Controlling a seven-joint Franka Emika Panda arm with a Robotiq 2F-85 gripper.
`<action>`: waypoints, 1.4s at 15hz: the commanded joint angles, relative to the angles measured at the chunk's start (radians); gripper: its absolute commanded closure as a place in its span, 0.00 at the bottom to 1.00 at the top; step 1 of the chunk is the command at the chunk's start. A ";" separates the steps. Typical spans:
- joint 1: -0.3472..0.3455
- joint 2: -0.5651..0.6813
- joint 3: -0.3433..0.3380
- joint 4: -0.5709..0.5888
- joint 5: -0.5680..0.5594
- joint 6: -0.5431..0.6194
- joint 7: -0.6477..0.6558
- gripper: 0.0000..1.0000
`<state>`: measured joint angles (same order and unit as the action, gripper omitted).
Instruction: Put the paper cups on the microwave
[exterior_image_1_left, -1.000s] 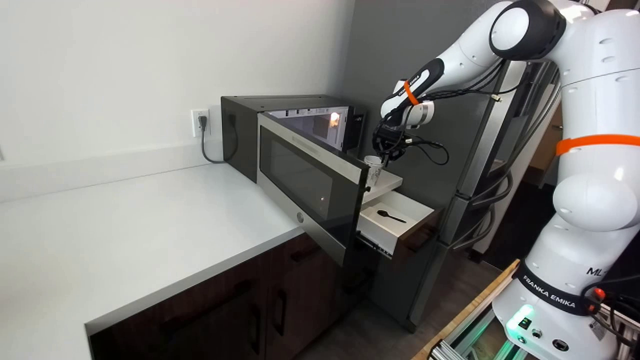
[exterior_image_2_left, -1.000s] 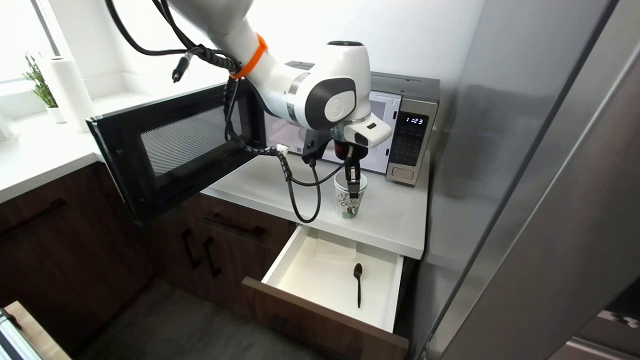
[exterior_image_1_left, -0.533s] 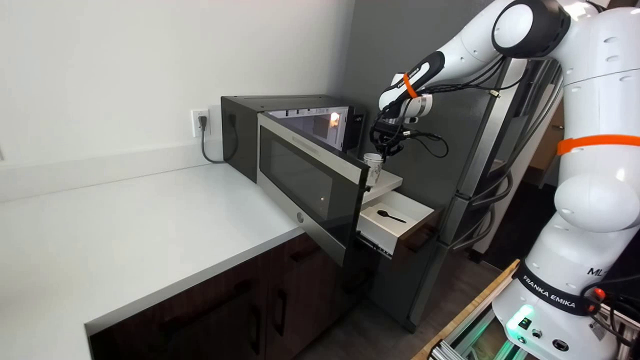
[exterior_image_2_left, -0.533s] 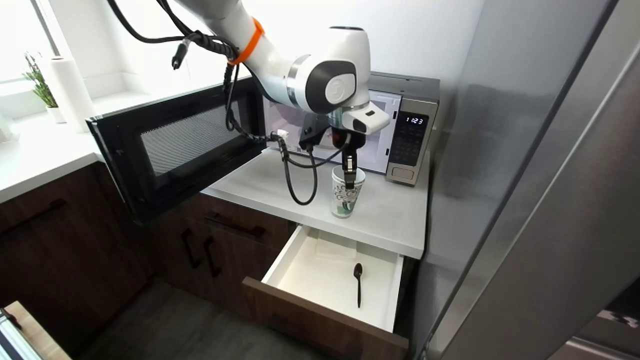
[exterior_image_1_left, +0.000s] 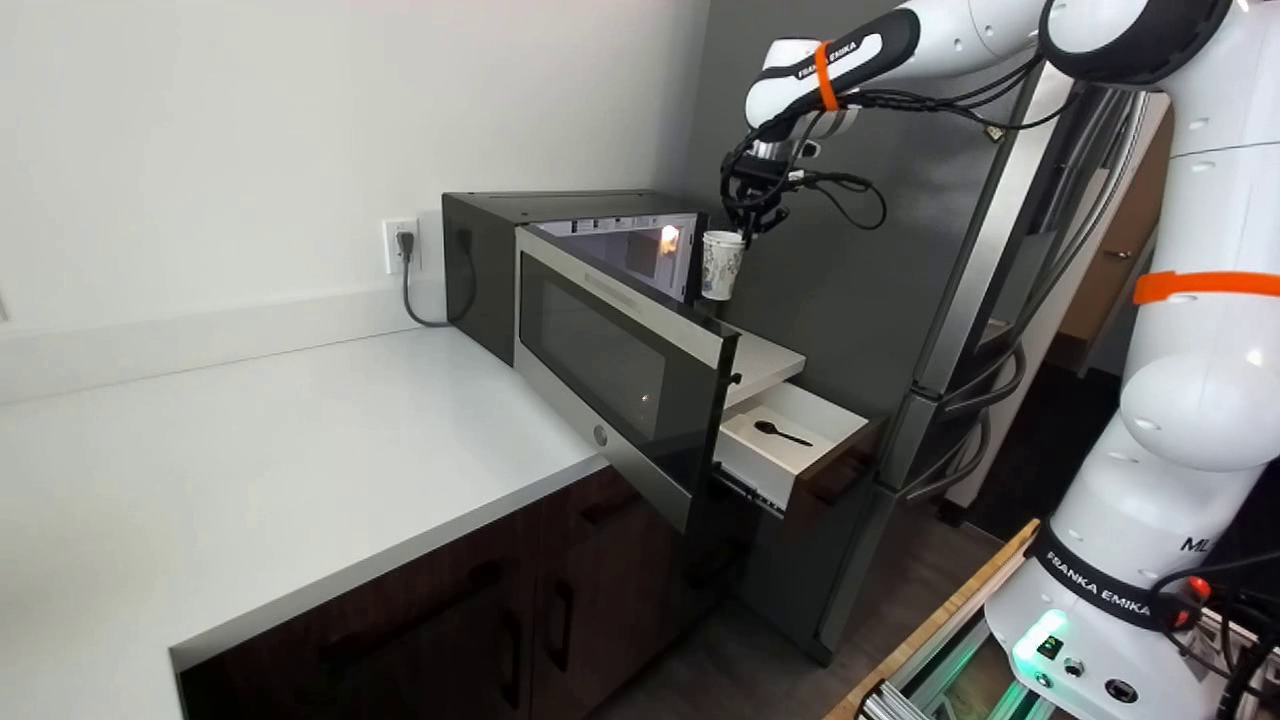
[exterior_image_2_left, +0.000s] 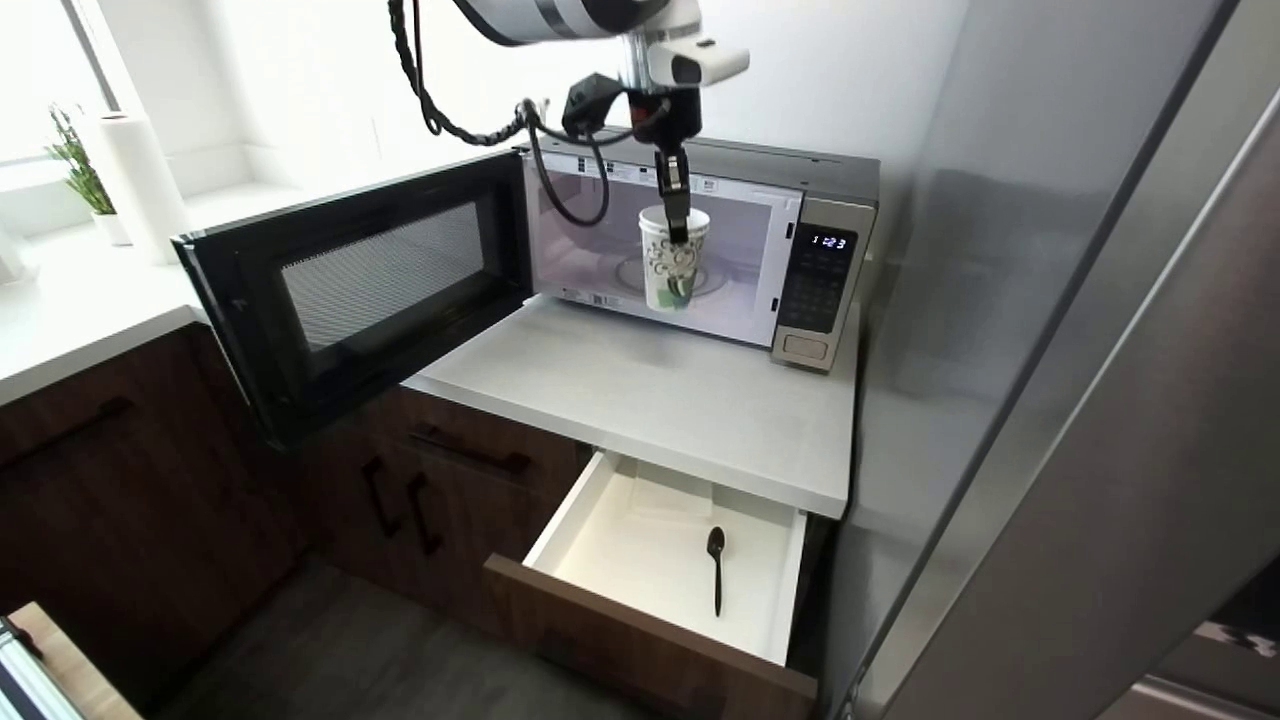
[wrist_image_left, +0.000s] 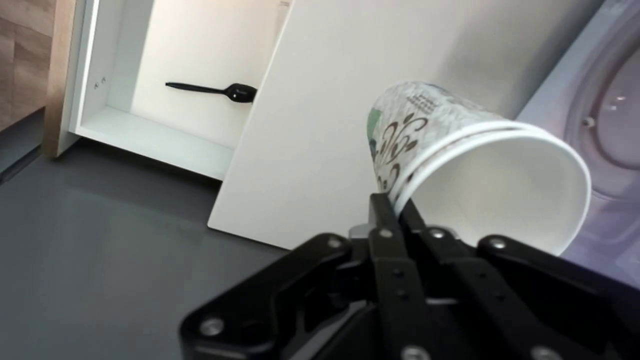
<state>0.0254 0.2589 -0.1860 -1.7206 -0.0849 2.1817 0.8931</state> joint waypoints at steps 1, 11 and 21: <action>0.014 0.062 0.031 0.239 -0.046 -0.174 0.065 0.99; 0.015 0.145 0.054 0.499 -0.030 -0.295 0.072 0.95; 0.022 0.306 0.060 0.761 -0.042 -0.325 0.022 0.99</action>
<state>0.0421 0.4765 -0.1303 -1.1101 -0.1187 1.8883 0.9342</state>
